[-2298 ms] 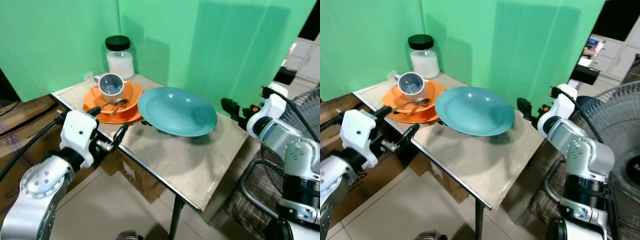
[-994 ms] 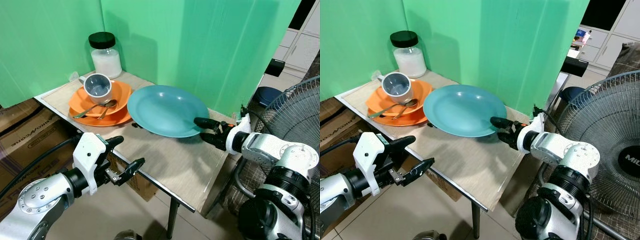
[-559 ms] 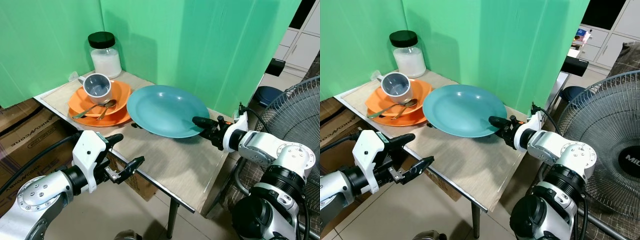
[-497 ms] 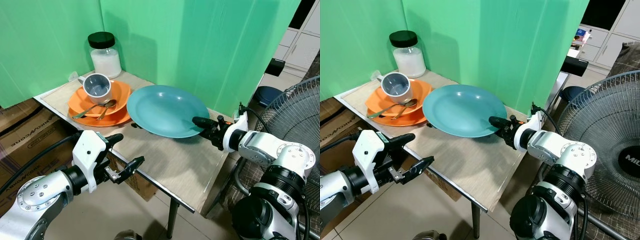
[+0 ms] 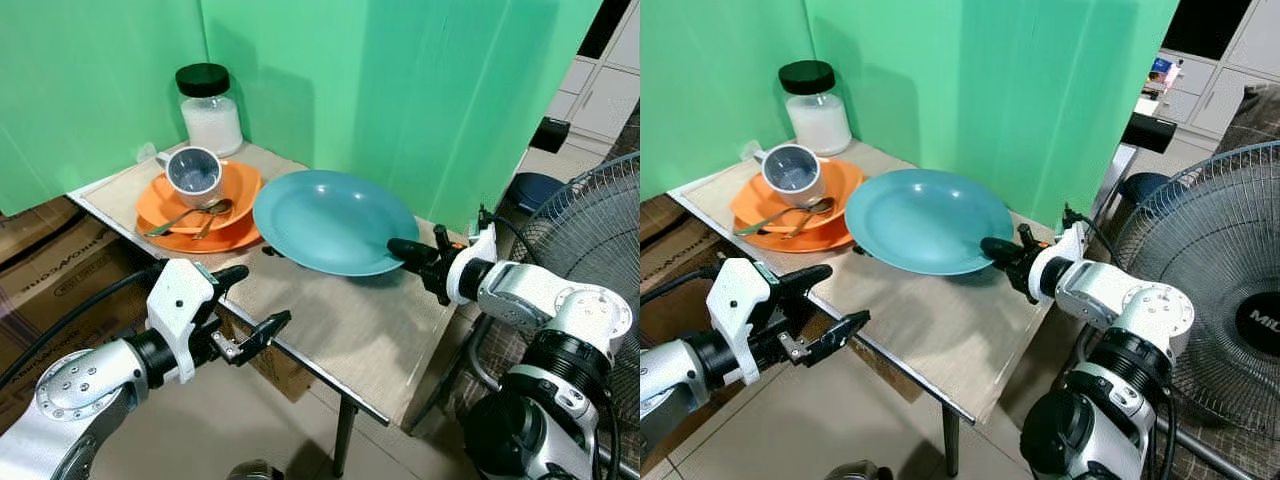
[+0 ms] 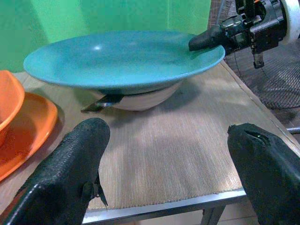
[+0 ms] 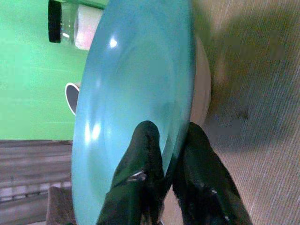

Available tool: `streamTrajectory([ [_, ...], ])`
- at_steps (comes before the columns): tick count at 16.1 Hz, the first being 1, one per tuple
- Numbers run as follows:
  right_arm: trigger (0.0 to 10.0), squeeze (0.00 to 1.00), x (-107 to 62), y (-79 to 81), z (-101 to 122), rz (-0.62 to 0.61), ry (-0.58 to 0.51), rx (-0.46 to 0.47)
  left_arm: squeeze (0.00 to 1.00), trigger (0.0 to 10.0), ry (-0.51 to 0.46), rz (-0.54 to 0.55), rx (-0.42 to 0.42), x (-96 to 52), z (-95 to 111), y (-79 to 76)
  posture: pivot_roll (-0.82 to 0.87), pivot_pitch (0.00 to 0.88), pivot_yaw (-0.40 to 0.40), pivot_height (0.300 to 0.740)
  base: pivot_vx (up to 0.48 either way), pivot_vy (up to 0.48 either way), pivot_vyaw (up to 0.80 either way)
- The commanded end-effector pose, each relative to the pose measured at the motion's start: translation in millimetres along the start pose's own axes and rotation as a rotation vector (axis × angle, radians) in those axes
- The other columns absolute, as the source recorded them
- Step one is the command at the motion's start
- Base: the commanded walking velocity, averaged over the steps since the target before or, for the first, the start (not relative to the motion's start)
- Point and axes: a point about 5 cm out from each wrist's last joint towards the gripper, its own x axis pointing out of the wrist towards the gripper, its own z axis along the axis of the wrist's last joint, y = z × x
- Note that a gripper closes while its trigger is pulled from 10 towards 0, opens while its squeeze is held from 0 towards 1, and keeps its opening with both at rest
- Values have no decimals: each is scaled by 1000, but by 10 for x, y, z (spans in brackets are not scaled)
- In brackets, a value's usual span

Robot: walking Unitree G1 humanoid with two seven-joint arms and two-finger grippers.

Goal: Setting the table

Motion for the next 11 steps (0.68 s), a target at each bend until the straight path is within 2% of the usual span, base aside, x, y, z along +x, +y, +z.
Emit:
streamTrajectory([
  [1, 0, 0, -21, 105, 58, 21, -12, -26, 0, 10000, 6, 4, 8, 1, -11, 9, 123, 0, -30, 740, 0, 0, 0],
  [7, 0, 0, -35, 194, 118, 87, -22, -4, 0, 10000, 8, 14, 18, -18, -10, 33, 129, 0, -33, 740, 0, 0, 0],
  [11, 0, 0, -70, 246, 199, 149, -66, 37, 0, 10000, 7, 15, 30, -28, 2, 60, 133, 0, -25, 740, 0, 0, 0],
])
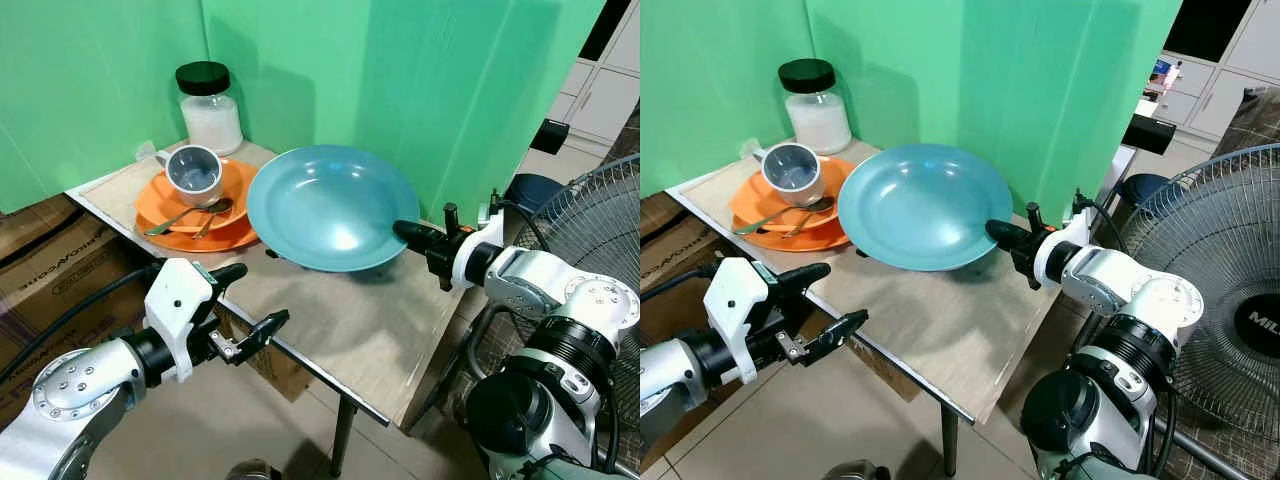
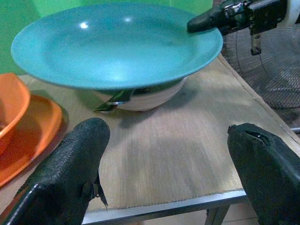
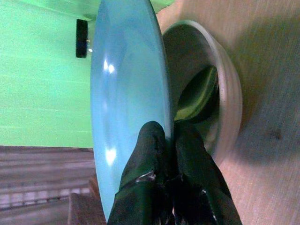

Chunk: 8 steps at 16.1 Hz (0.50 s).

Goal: Setting the table

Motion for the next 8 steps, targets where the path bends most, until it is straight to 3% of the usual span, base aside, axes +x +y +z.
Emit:
streamTrajectory([
  [1, 0, 0, -43, 204, 106, 115, -58, -18, 0, 10000, 9, 9, 15, -13, -4, 44, 135, 0, -23, 740, 0, 0, 0],
  [3, 0, 0, -117, 336, 211, 159, -151, -65, 0, 10000, 4, 9, 19, -19, 12, 60, 136, 0, -20, 740, 0, 0, 0],
  [6, 0, 0, -368, 556, 390, 128, -422, -340, 0, 10000, -12, 13, 39, -36, 51, 64, 131, 0, -16, 740, 0, 0, 0],
  [8, 0, 0, -583, 842, 298, 161, -568, -706, 0, 10000, -41, 54, 68, -60, 100, 78, 121, 0, -13, 740, 0, 0, 0],
])
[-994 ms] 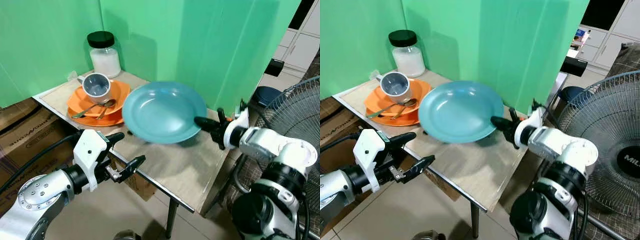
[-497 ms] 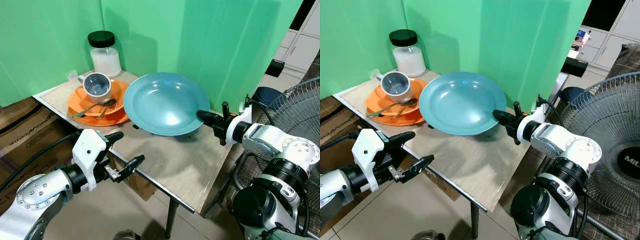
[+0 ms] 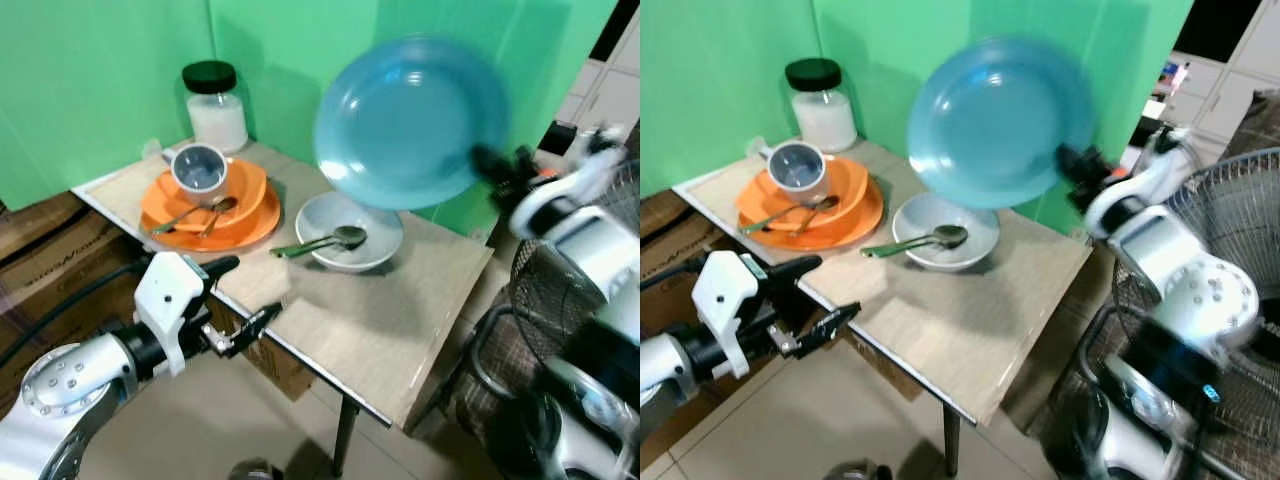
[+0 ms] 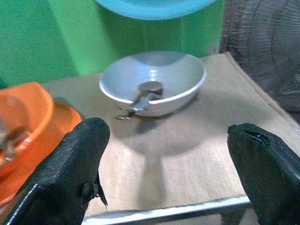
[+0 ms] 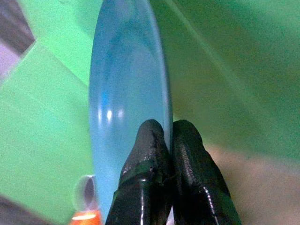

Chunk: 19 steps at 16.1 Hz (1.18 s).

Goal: Setting the table

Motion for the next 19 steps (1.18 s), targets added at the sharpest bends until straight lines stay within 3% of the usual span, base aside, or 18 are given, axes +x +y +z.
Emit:
streamTrajectory([
  [1, 0, 0, -57, 354, 122, 150, -107, -199, 0, 10000, -50, 71, 45, 3, 82, 31, 110, 0, -8, 740, 0, 0, 0],
  [2, 0, 0, -119, 455, 101, 193, -131, -270, 0, 10000, -90, 120, 40, 18, 124, 28, 107, 0, -7, 740, 0, 0, 0],
  [3, 0, 0, -147, 478, 69, 206, -122, -256, 0, 10000, -101, 147, 41, 21, 139, 33, 100, 0, -3, 740, 0, 0, 0],
  [4, 3137, 0, -226, 497, -10, 232, -144, -309, 0, 10000, -146, 228, 43, 51, 215, 49, 84, 0, 5, 740, 0, 0, 0],
  [5, 8627, 0, -259, 482, -43, 212, -173, -346, 0, 10000, -173, 273, 37, 83, 255, 69, 78, 0, 10, 740, 0, 0, 0],
  [6, 10000, 0, -283, 476, -55, 192, -211, -345, 0, 10000, -182, 320, 27, 129, 263, 101, 71, 0, 15, 740, 0, 0, 0],
  [7, 10000, 0, -289, 475, -83, 183, -216, -353, 0, 10000, -170, 357, 26, 164, 244, 130, 68, 0, 17, 740, 0, 0, 0],
  [8, 10000, 0, -292, 483, -205, 166, -197, -490, 0, 10000, -179, 431, 34, 243, 222, 166, 54, 0, 22, 740, 0, 0, 0],
  [9, 10000, 0, -287, 464, -252, 132, -196, -518, 0, 10000, -188, 450, 55, 274, 226, 161, 53, 0, 22, 740, 0, 0, 0],
  [13, 10000, 0, -318, 482, -299, 82, -261, -499, 0, 10000, -223, 397, 22, 301, 265, 20, 37, 0, 18, 740, 0, 0, -800],
  [19, 10000, 0, -281, 516, -317, 96, -296, -434, 0, 10000, -252, 408, 22, 292, 306, 12, 51, 0, 9, 740, 0, 0, -800],
])
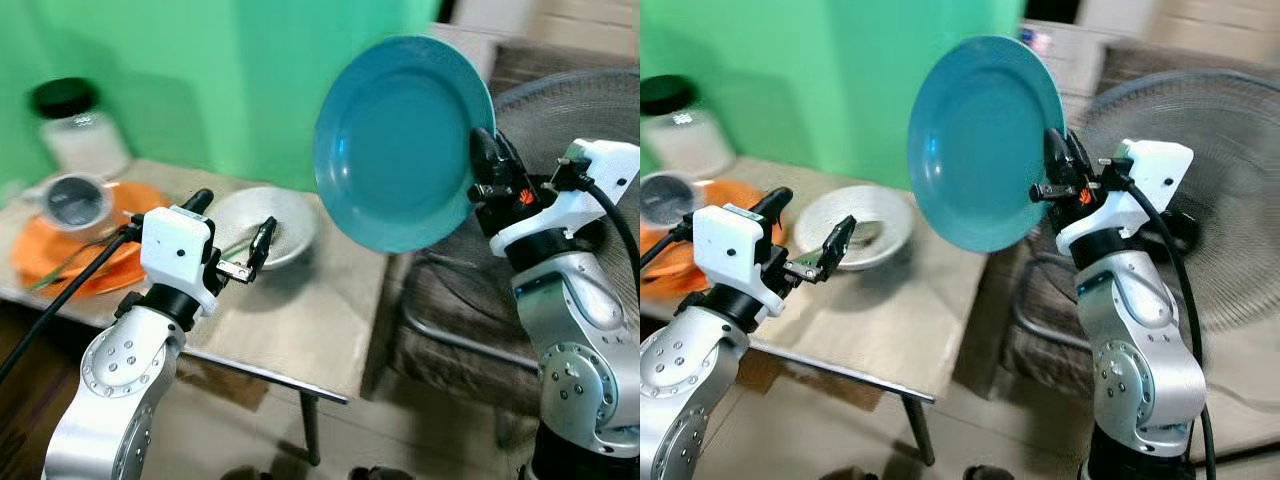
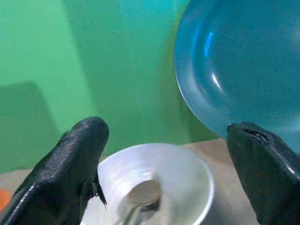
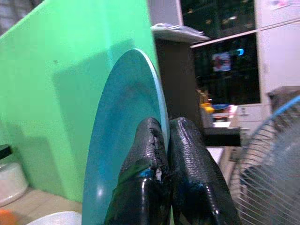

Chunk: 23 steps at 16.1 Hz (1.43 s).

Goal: Setting the table

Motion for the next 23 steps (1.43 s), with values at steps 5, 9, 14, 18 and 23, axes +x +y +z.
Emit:
streamTrajectory([
  [5, 10000, 0, -35, 61, 57, 66, -32, 101, 0, 10000, -26, 1, -3, -2, 53, -29, 53, 0, 7, 740, 0, 0, -800],
  [9, 10000, 0, -86, -3, 50, 101, -16, 276, 0, 10000, -30, -14, -25, -28, 50, -33, 44, 0, 10, 740, 0, 0, -800],
  [14, 10000, 0, -128, -224, 36, -16, -35, 431, 0, 10000, -39, -18, -47, -33, 67, -32, 44, 0, 12, 740, 0, 0, -800],
  [18, 10000, 0, -184, -371, 25, -121, -42, 482, 0, 10000, -18, 22, -35, -7, 14, 45, 38, 0, 17, 740, 0, 0, -800],
  [23, 10000, 0, -221, -534, -40, -253, -10, 466, 0, 10000, 15, 62, -21, 52, -96, 90, 25, 0, 14, 740, 0, 0, -800],
])
